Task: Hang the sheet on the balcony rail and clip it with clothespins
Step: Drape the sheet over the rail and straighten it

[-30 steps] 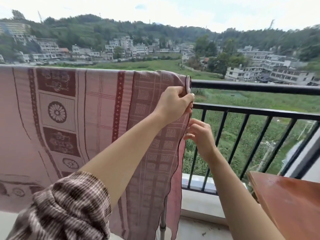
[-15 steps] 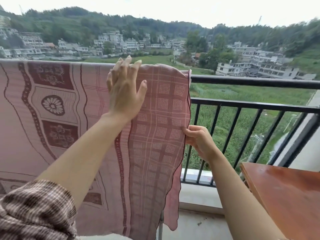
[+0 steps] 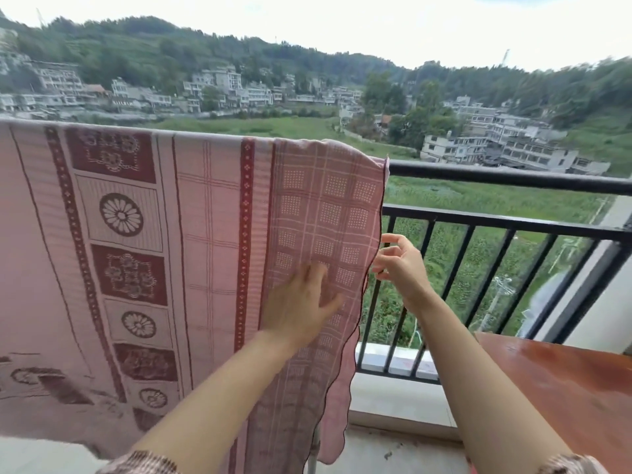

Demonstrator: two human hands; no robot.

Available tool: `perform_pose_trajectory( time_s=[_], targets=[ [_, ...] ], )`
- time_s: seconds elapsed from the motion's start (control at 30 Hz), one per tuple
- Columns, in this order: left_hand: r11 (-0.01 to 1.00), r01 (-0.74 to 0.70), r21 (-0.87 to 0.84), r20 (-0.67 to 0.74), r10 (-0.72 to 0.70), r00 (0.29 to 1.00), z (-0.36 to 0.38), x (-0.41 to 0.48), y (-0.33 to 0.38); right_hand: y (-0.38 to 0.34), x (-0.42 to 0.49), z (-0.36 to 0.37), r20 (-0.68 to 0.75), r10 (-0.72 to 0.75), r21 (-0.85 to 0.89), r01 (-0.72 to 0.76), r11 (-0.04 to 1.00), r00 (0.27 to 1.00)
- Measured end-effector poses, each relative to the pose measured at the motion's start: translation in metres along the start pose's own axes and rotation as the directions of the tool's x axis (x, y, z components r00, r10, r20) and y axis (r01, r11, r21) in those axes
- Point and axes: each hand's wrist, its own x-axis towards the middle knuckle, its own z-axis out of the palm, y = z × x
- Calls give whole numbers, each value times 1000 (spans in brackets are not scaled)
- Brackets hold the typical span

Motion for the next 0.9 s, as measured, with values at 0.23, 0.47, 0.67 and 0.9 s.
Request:
perform_pose_trajectory(
  time_s=[0.23,0.47,0.67,0.9],
  targets=[
    [953,155,261,205,-212,956,19,19,46,14,28,-4,207,170,16,-177,984,963],
    [986,156,56,198,-164,967,25,28,44,5,43,-3,294,130,6,-138,990,947],
    [994,14,-109,-160,-31,987,4,35,38,-8,47,-14,300,65,68,-89,994,952],
    [996,-32,83,-574,74,816,-71,99,16,-96,55,-18,175,-386,173,358,918,906]
  ],
)
